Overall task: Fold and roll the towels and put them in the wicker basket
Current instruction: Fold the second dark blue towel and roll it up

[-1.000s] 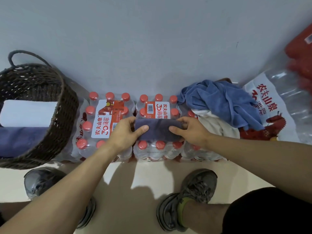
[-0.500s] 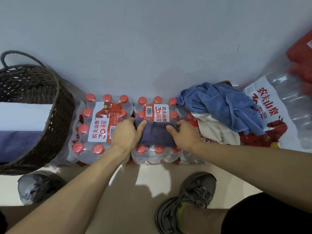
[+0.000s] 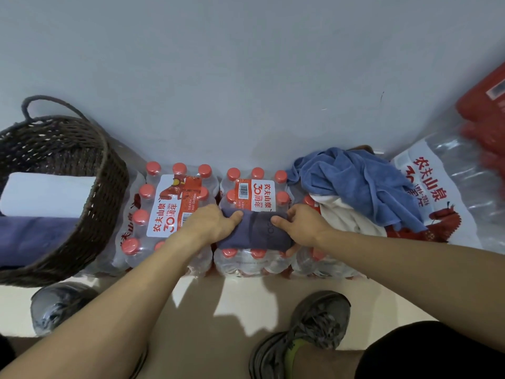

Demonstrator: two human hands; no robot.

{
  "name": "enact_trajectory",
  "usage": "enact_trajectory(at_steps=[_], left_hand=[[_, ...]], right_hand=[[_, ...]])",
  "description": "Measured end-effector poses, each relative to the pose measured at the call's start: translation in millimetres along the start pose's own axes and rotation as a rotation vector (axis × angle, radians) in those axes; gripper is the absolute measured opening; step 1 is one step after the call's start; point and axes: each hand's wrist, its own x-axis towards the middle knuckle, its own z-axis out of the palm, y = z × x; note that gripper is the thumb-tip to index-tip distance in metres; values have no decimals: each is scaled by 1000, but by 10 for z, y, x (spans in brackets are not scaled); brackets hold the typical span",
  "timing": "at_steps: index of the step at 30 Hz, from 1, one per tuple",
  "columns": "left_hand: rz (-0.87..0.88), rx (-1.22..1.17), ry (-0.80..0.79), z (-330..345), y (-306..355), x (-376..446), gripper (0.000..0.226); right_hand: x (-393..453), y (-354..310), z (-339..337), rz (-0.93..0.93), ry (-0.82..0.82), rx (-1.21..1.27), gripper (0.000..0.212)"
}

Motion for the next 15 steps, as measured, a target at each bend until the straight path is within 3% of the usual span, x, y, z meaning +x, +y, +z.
enact_trajectory(at_steps=[2, 6, 10, 12, 15], left_hand=[[-48, -91, -83, -67, 3, -8, 53], [-108, -406, -20, -118, 5, -102, 39], [-29, -853, -204, -199, 174, -256, 26], [114, -705, -217, -320, 281, -284, 32], [351, -356, -156, -635, 556, -383, 39]], right_hand=[[2, 5, -3, 2, 2, -18, 32], [1, -2, 0, 17, -19, -42, 37], [-23, 15, -335, -12, -161, -104, 30], [-98, -5, -565, -80, -208, -247, 42], [-292, -141, -770, -293, -211, -212, 97]])
